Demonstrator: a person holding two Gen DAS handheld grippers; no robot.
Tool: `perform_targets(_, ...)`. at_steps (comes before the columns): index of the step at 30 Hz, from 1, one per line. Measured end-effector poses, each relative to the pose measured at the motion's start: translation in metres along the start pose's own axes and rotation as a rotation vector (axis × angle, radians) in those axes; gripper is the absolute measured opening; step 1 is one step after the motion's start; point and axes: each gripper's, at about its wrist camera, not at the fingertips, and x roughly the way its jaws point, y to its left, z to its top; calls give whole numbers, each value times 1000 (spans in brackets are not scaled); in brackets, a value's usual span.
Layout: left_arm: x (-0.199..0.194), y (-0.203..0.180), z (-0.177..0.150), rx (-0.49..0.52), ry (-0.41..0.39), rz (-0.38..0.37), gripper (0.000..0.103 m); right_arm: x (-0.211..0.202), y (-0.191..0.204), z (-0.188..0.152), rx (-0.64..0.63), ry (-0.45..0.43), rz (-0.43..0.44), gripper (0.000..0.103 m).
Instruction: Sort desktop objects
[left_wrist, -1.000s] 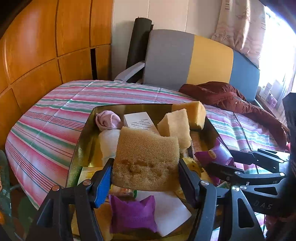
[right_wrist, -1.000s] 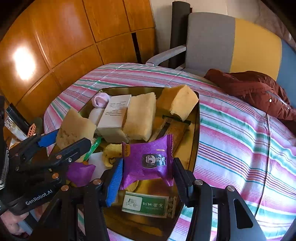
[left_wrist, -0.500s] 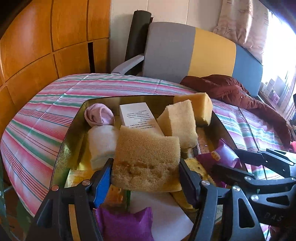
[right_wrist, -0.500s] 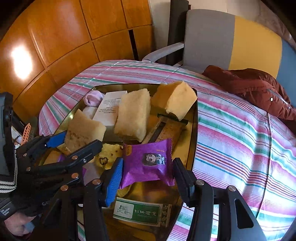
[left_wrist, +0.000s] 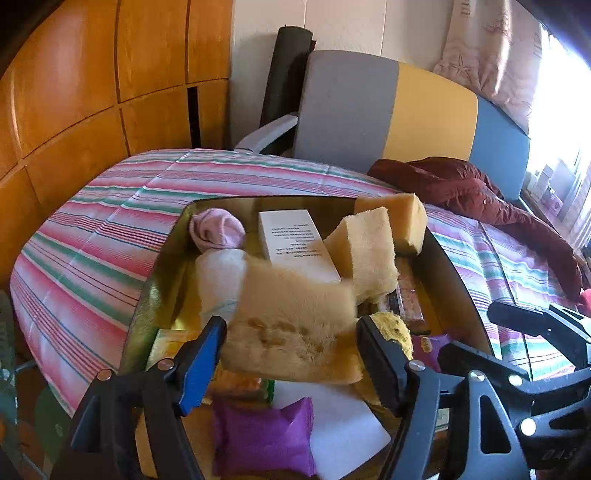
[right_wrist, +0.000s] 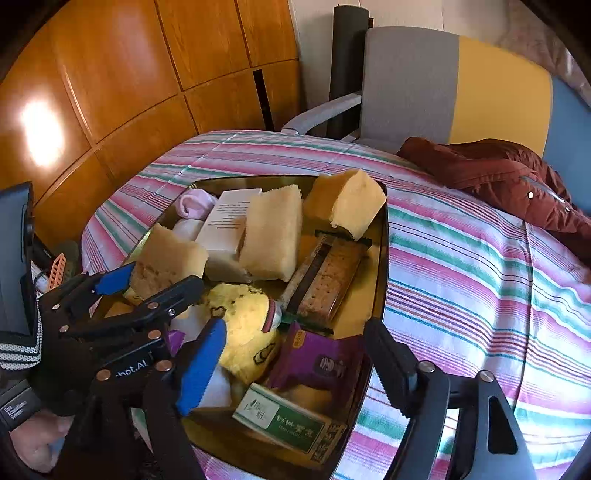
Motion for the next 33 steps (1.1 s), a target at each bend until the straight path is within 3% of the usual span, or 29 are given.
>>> perform_targets(4,-13,3,-1,-2,-21,12,78,-10,6,-5,1,-26,-13,93)
perform_targets(10,-36,8,-2,-10,-60,25,81,-22,10,-13,18,-61,-50,102)
perform_targets(21,-77,5,-5,-5,-132,87,81,-43,23,-32,4,-112,-123,102)
perform_targets(26,-97,5,-5,-35,-157,56,81,-49,27,-43,3,-119,-133,102)
perform_targets(33,-117,-7,-11,-8,-216,121,80,-53,30,-56,5,-117,-132,102)
